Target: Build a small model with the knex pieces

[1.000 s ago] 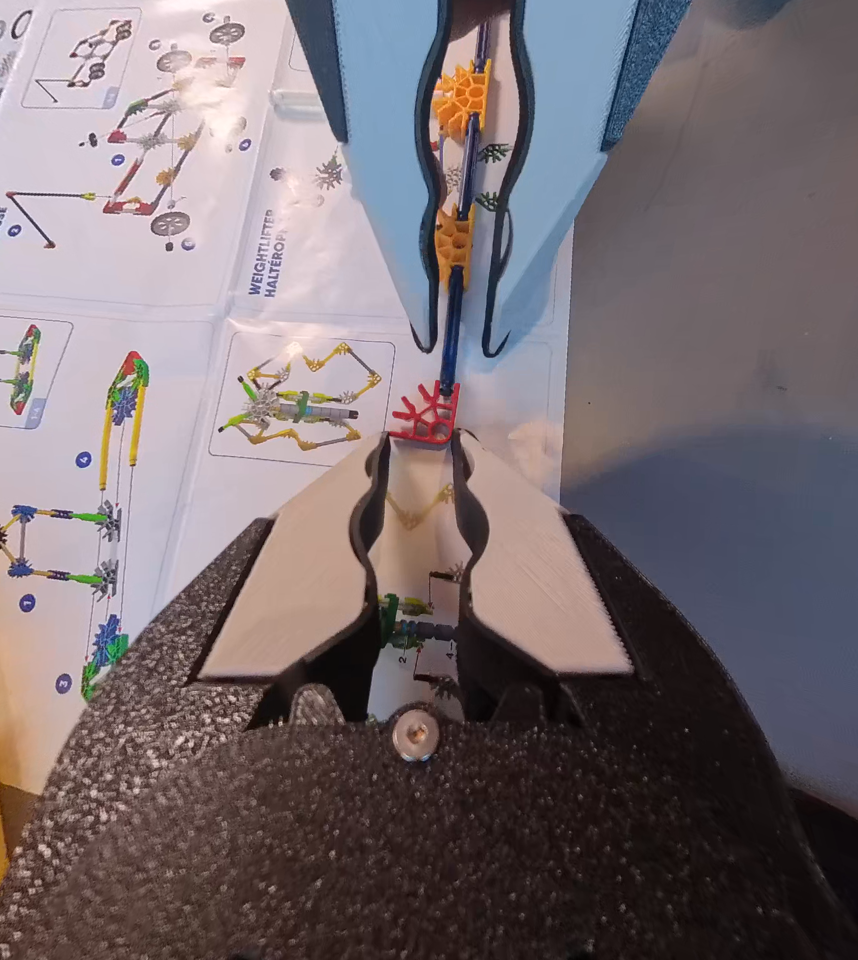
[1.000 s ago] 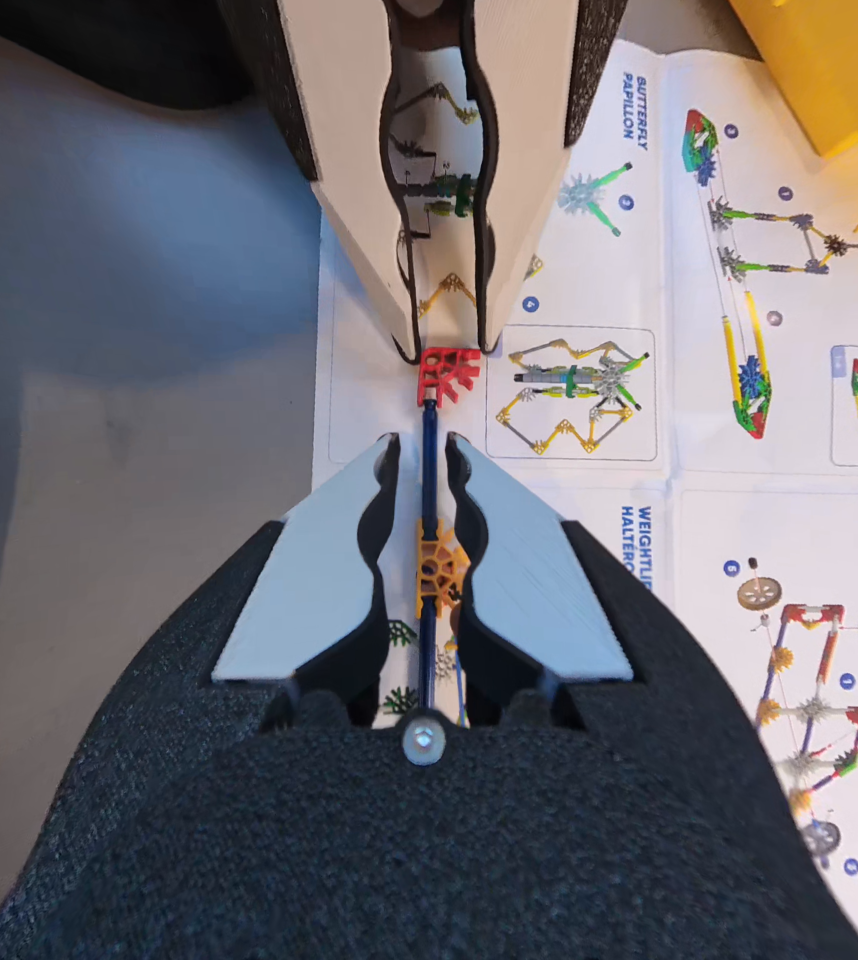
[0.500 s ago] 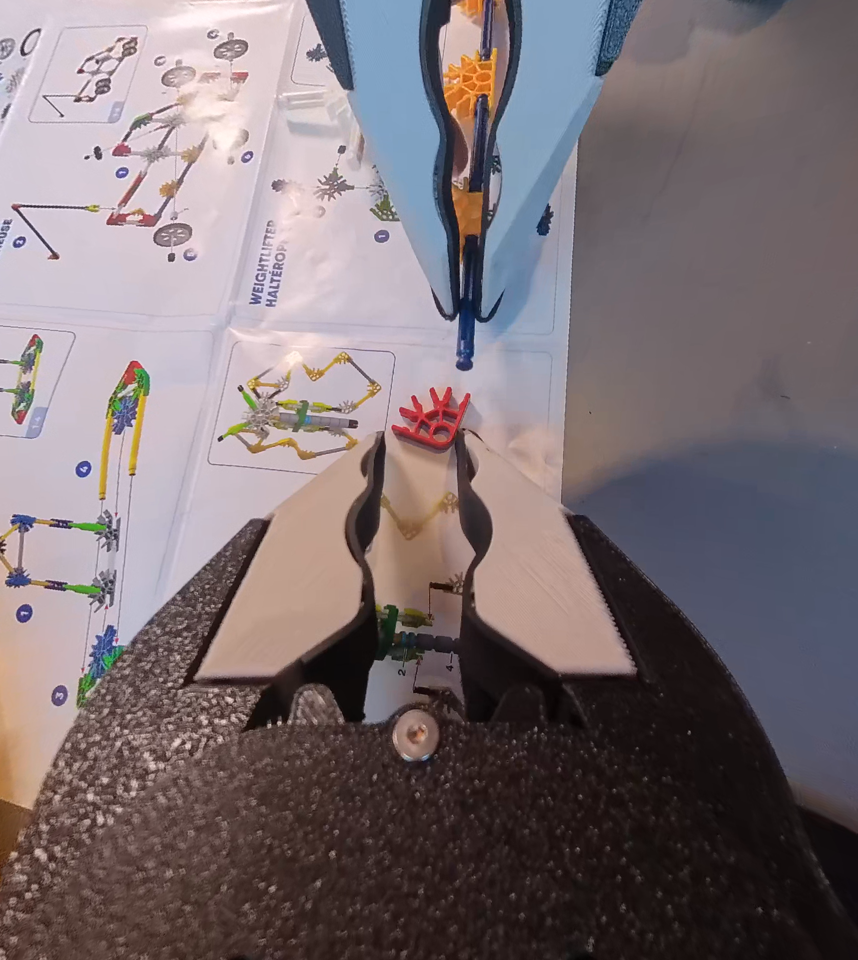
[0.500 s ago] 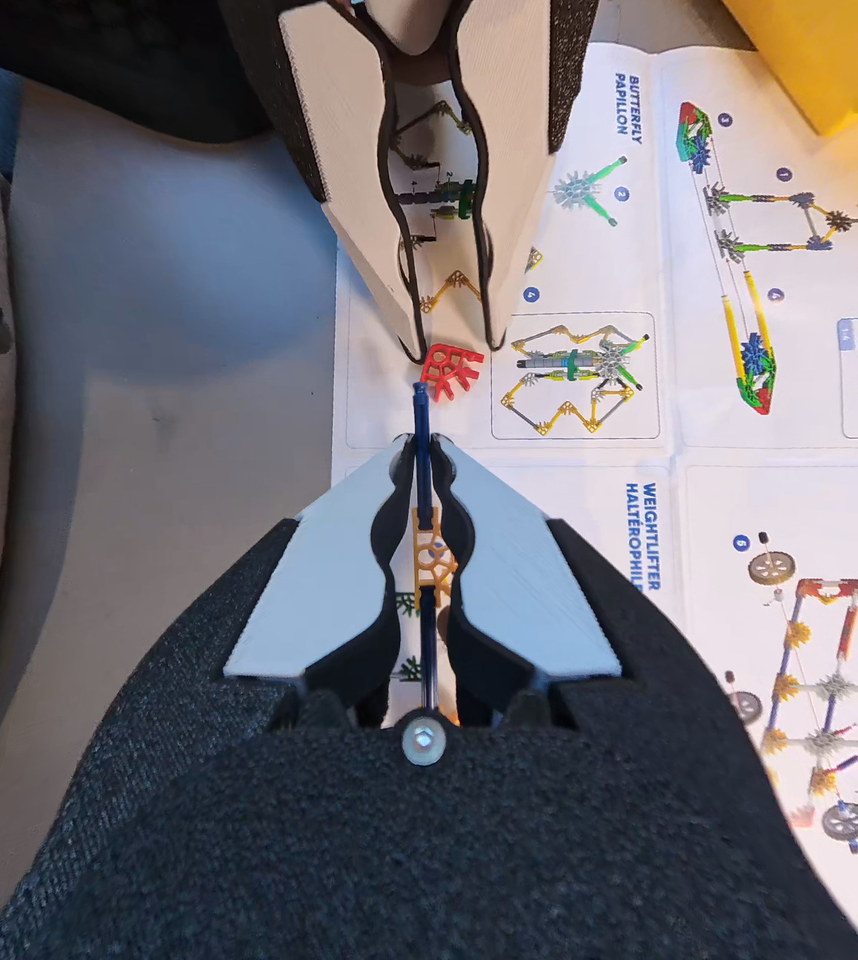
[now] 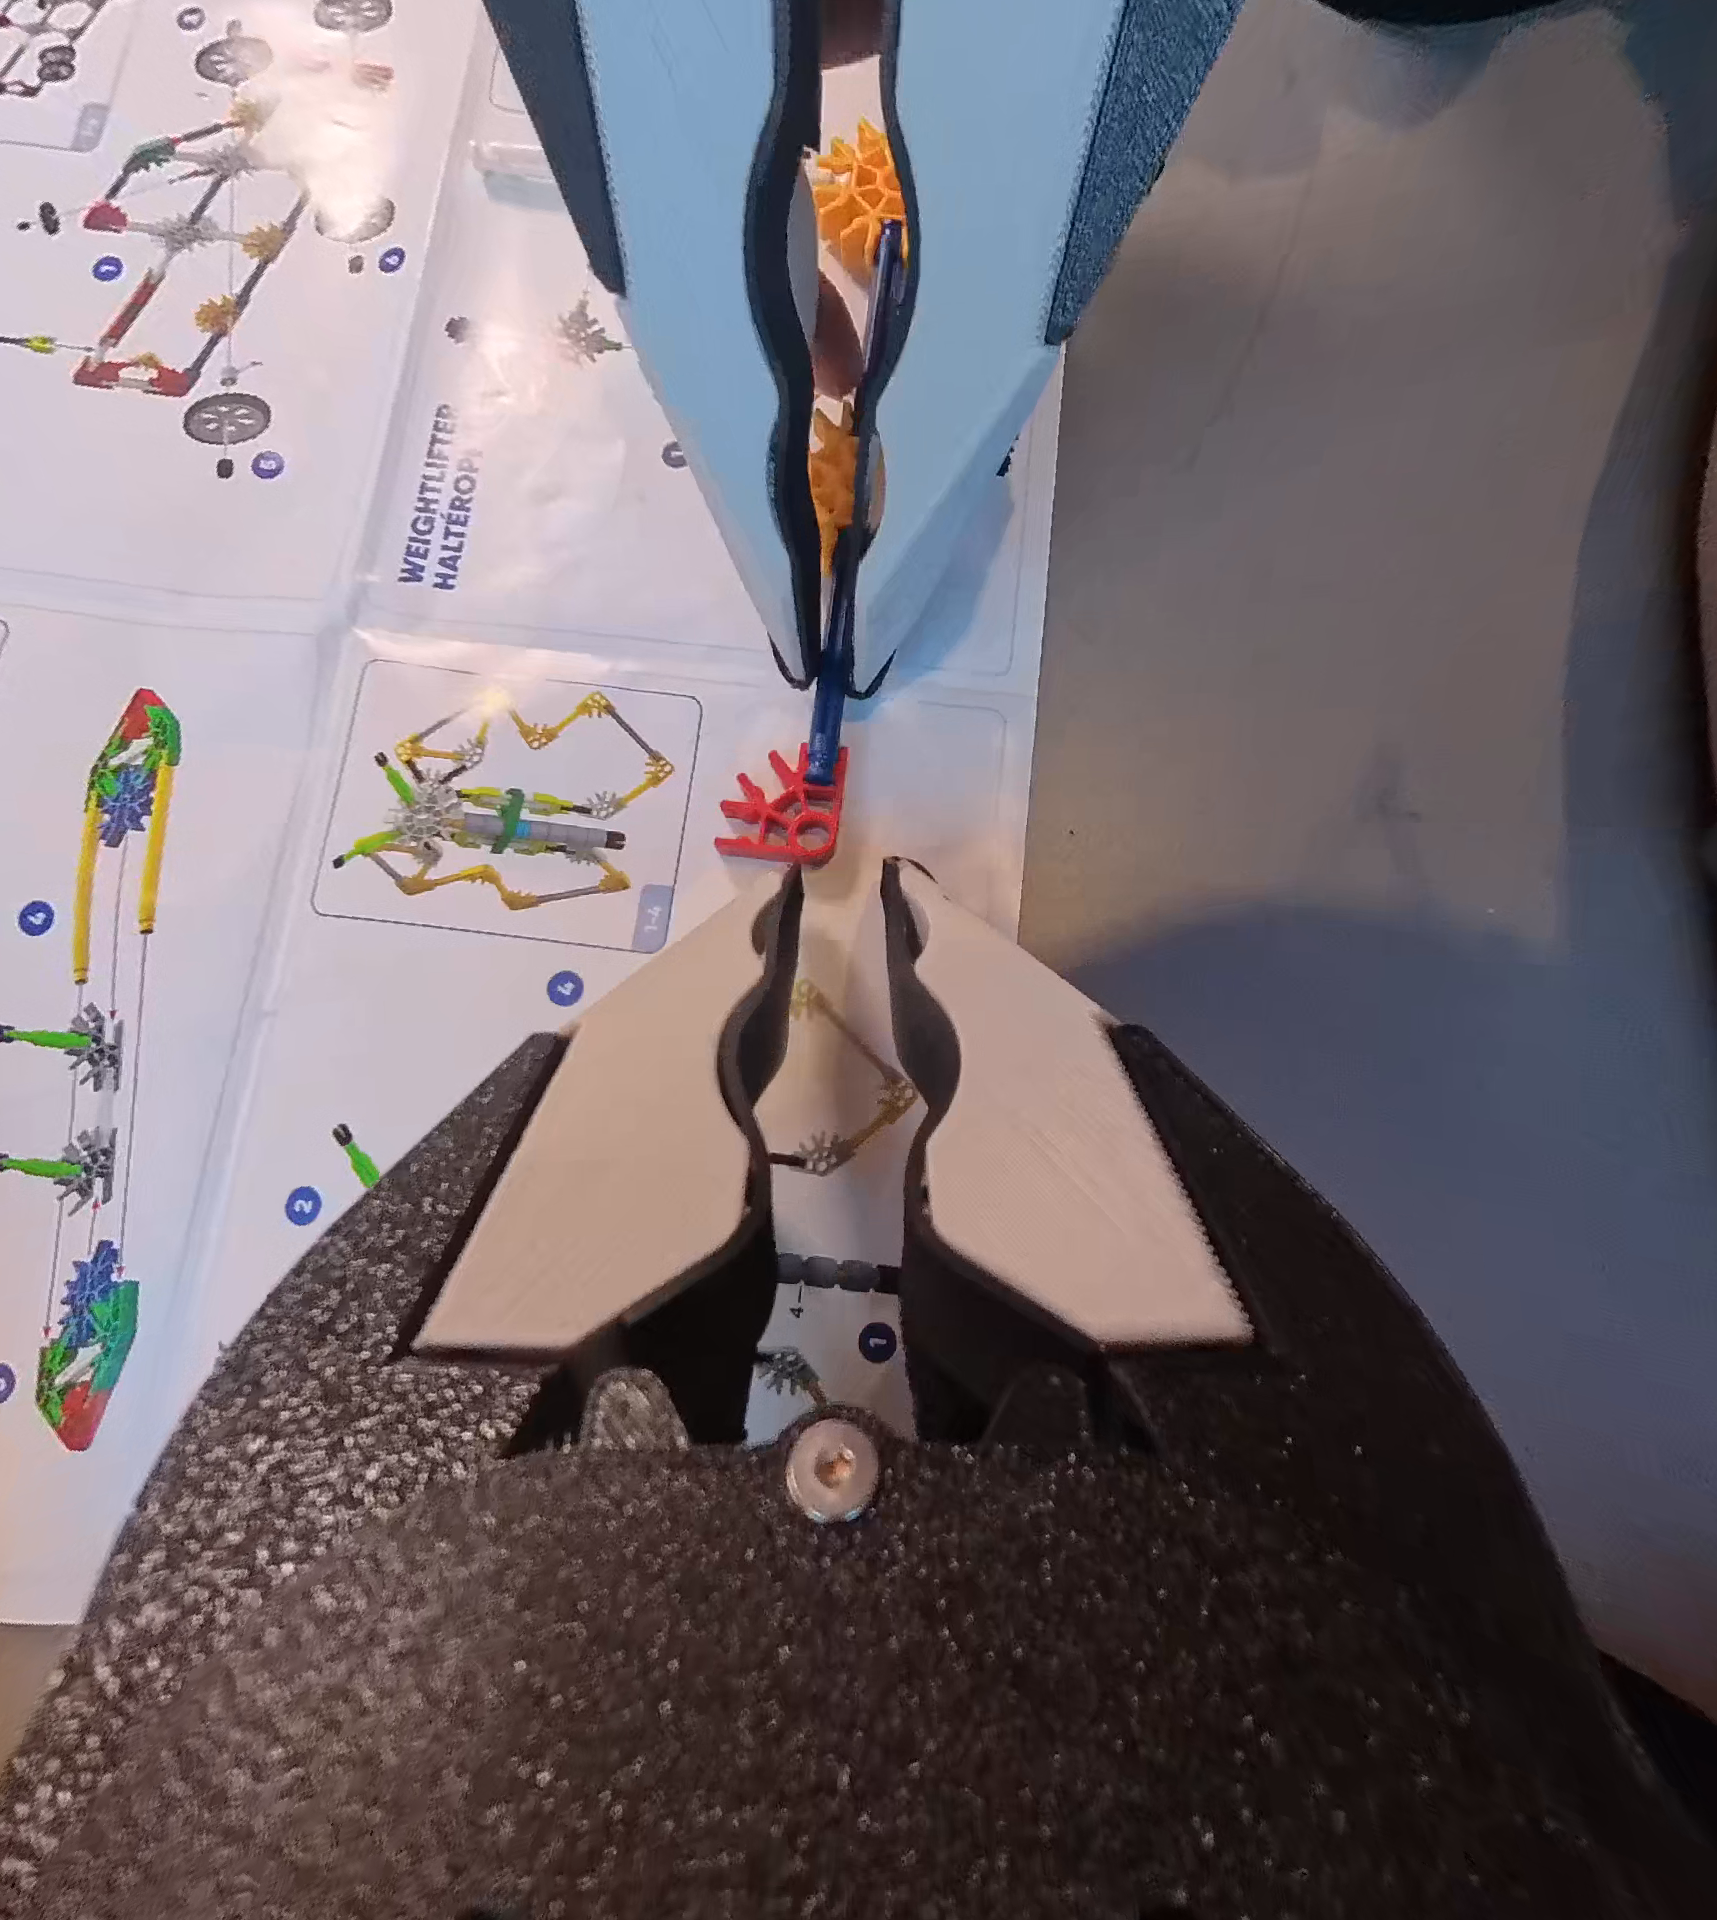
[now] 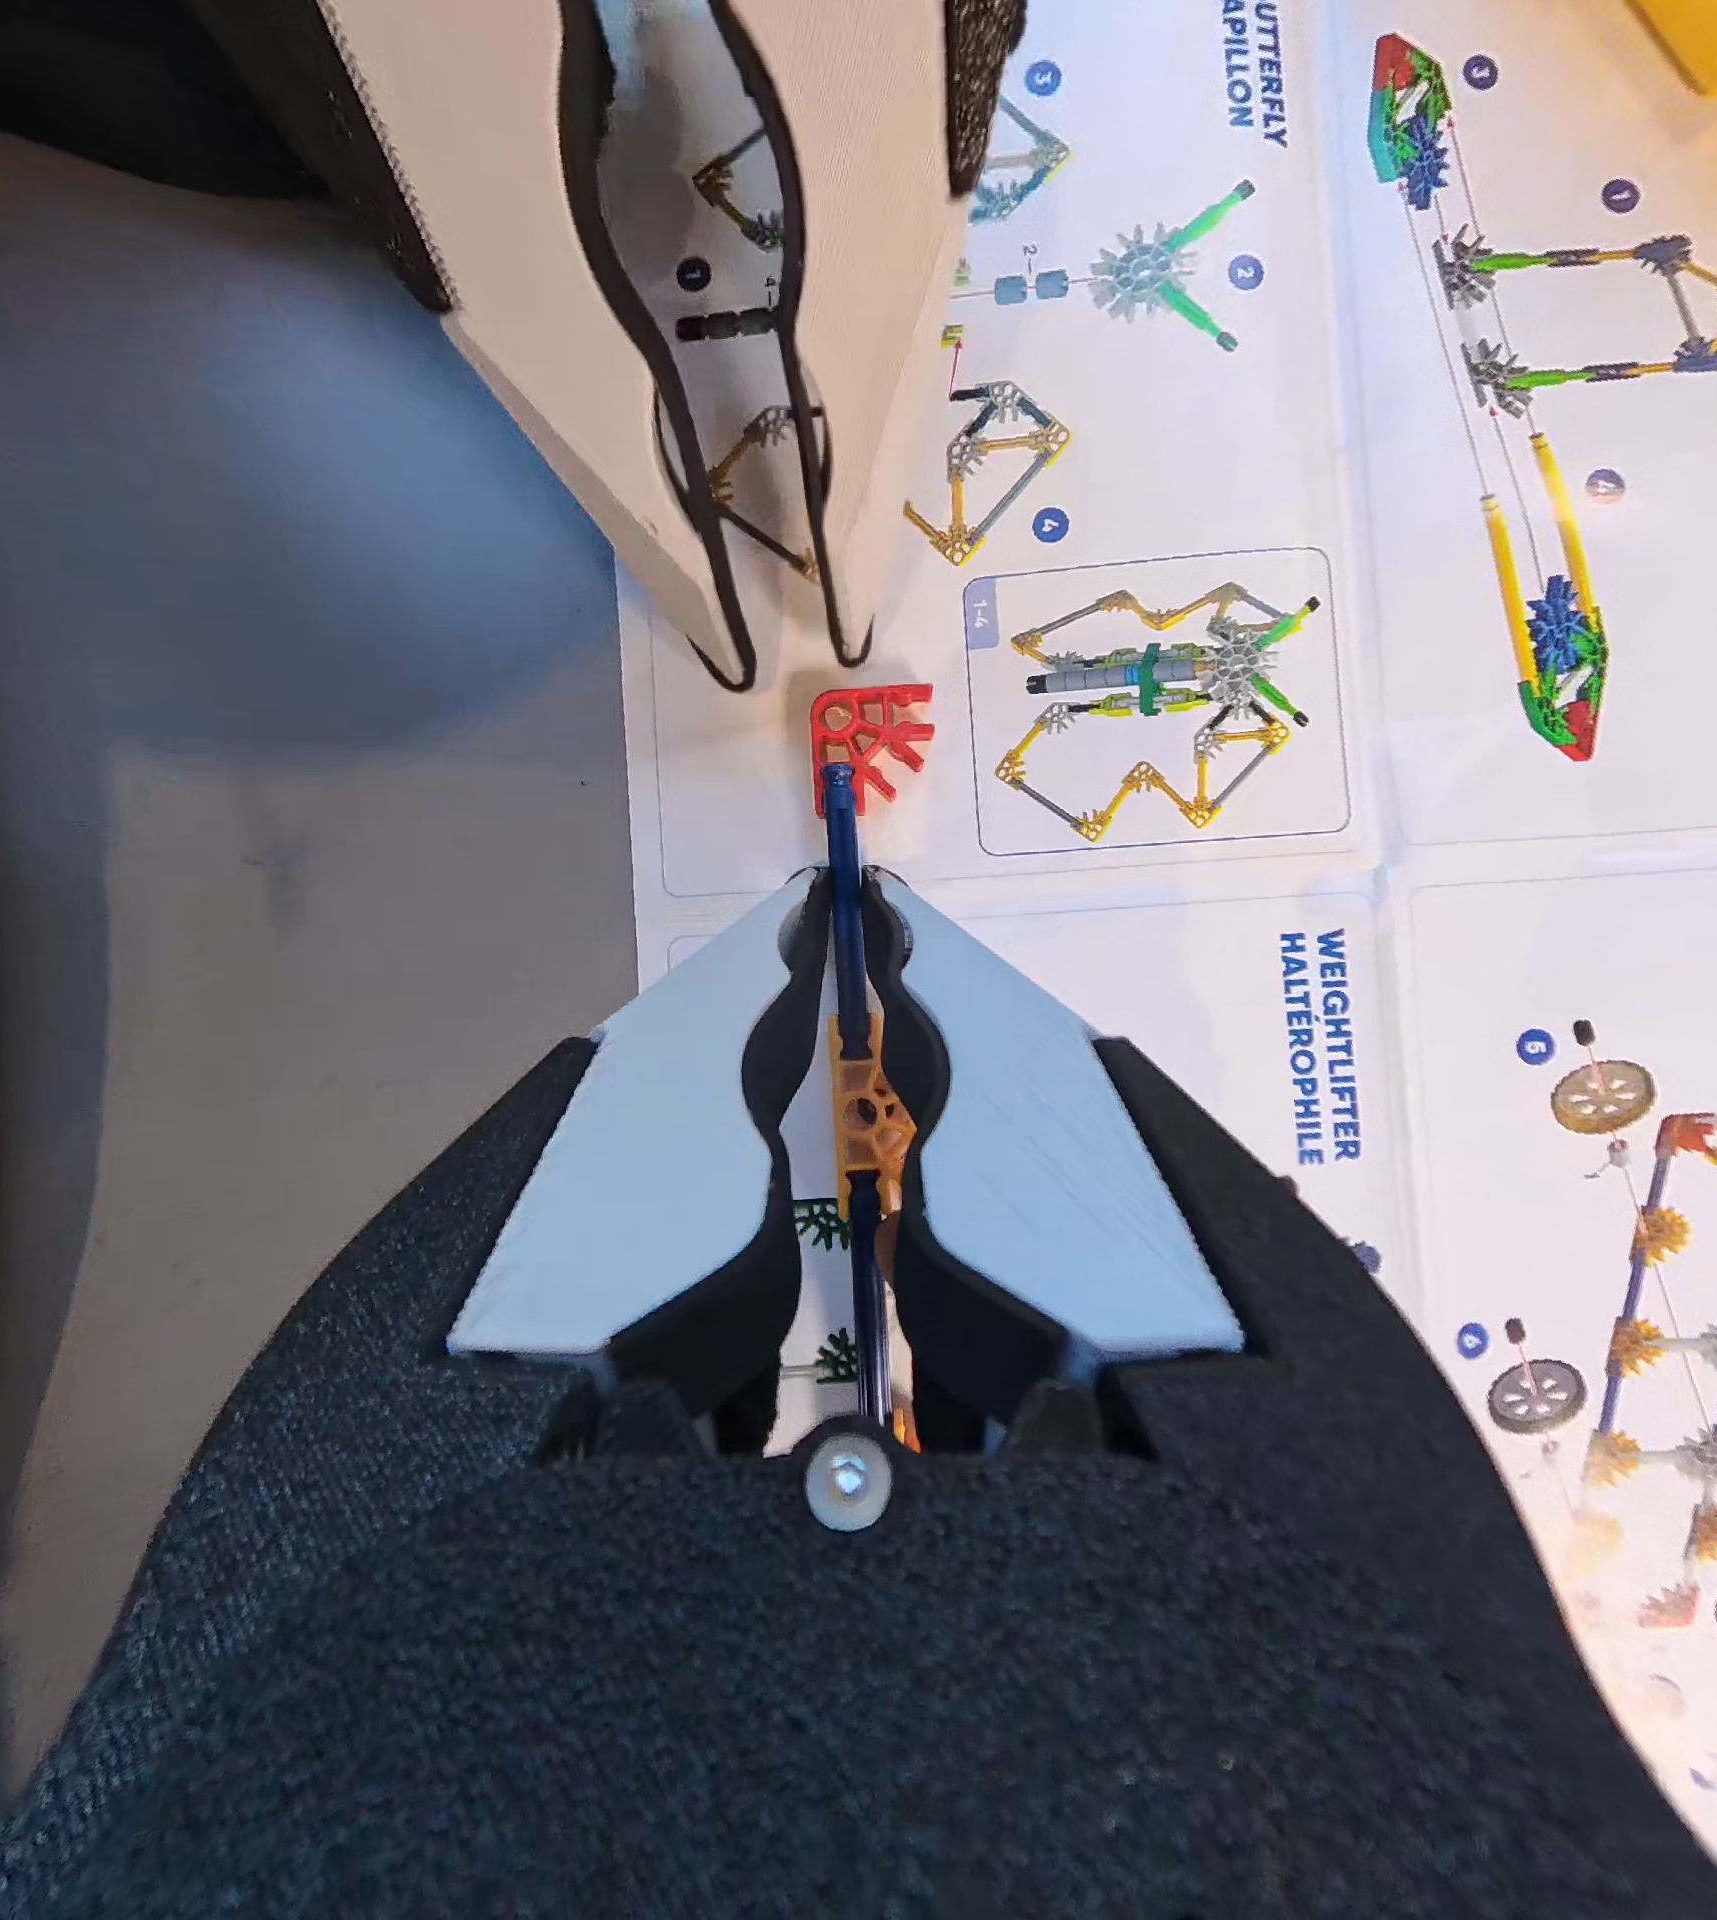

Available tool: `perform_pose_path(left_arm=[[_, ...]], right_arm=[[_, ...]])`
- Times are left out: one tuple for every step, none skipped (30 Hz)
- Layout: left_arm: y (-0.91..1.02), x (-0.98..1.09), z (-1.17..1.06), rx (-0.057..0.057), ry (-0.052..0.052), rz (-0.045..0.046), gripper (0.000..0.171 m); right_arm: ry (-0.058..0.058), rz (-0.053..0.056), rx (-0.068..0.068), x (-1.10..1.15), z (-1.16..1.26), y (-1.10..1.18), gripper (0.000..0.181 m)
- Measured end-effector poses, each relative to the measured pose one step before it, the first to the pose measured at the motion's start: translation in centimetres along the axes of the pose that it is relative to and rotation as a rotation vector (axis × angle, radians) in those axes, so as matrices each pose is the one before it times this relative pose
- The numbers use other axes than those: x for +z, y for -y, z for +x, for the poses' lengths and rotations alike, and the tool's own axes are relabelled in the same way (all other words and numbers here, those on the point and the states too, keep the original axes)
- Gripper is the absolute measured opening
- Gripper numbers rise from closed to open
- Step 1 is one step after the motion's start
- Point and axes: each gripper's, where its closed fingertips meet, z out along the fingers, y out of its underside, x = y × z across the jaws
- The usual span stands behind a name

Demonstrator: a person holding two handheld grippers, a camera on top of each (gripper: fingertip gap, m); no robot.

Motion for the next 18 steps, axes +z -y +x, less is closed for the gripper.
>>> perform_pose_path(left_arm=[[0.109, -0.14, -0.257, -0.0026, 0.0091, 0.01035, 0.013], [0.042, -0.06, -0.371, 0.0017, 0.0164, 0.00686, 0.014], [0.002, 0.029, -0.359, 0.0069, 0.0183, 0.00409, 0.017], [0.019, 0.138, -0.323, 0.0109, 0.0181, 0.00444, 0.023], [0.047, 0.203, -0.164, 0.0121, 0.0115, 0.00461, 0.029], [0.056, 0.232, -0.002, 0.0107, 0.0026, 0.00351, 0.032], [0.056, 0.224, 0.045, 0.0094, 0.0001, 0.0025, 0.034], [0.024, 0.189, 0.1, 0.0074, -0.0029, 0.00081, 0.035], [-0.049, 0.147, 0.112, 0.003, -0.0052, -0.00269, 0.033], [-0.016, 0.082, 0.066, -0.0018, -0.004, -0.00167, 0.031], [0.031, 0.007, 0.016, -0.0021, 0.0002, 0.00122, 0.026], [-0.039, 0.007, -0.045, 0.0035, 0.0052, -0.00353, 0.025], [0.014, -0.019, 0.029, 0.0021, 0.0018, -0.00068, 0.024], [-0.009, 0.014, 0.015, -0.0003, 0.0011, -0.00185, 0.024], [-0.002, 0.004, 0.0, -0.001, 0.0012, -0.00106, 0.024], [0.002, -0.007, -0.012, -0.0004, 0.0013, -0.00085, 0.024], [0.006, 0.006, 0.013, -0.0002, 0.0005, -0.00031, 0.024], [0.007, 0.006, 0.022, -0.0012, -0.0006, 0.00001, 0.024]], right_arm=[[0.0016, 0.0002, 0.005, -0.013, -0.005, -0.033, 0.005], [-0.0003, 0.0002, 0.0004, -0.021, 0.014, -0.011, 0.005], [-0.0005, -0.0007, -0.001, 0.004, -0.002, 0.003, 0.005], [-0.0013, -0.0013, -0.0022, 0.007, 0.011, 0.004, 0.005], [-0.0013, -0.0015, -0.0018, -0.005, -0.004, 0.002, 0.005], [-0.0011, -0.0013, -0.0014, 0.0, 0.009, -0.006, 0.005], [-0.0008, -0.0018, -0.0006, -0.012, -0.001, -0.007, 0.005], [-0.0008, -0.0023, 0.0, -0.005, 0.001, 0.002, 0.005], [-0.0014, -0.0024, -0.0009, 0.001, -0.006, -0.008, 0.005], [-0.0029, -0.003, -0.0019, -0.009, 0.019, -0.025, 0.005], [-0.005, -0.0002, -0.0046, -0.036, 0.016, 0.015, 0.005], [-0.0082, 0.004, -0.0048, -0.042, 0.079, 0.041, 0.006], [-0.006, 0.0114, -0.001, -0.088, 0.066, 0.18, 0.008], [-0.0022, 0.0165, 0.0037, -0.132, 0.066, 0.315, 0.008], [0.0066, 0.0142, 0.0035, -0.144, -0.072, 0.343, 0.007], [0.0066, 0.0108, -0.0016, -0.104, -0.11, 0.346, 0.004], [0.0038, 0.0035, -0.0045, -0.014, -0.067, 0.279, 0.001], [0.0059, -0.0028, -0.0063, 0.086, -0.104, 0.198, 0.0]])
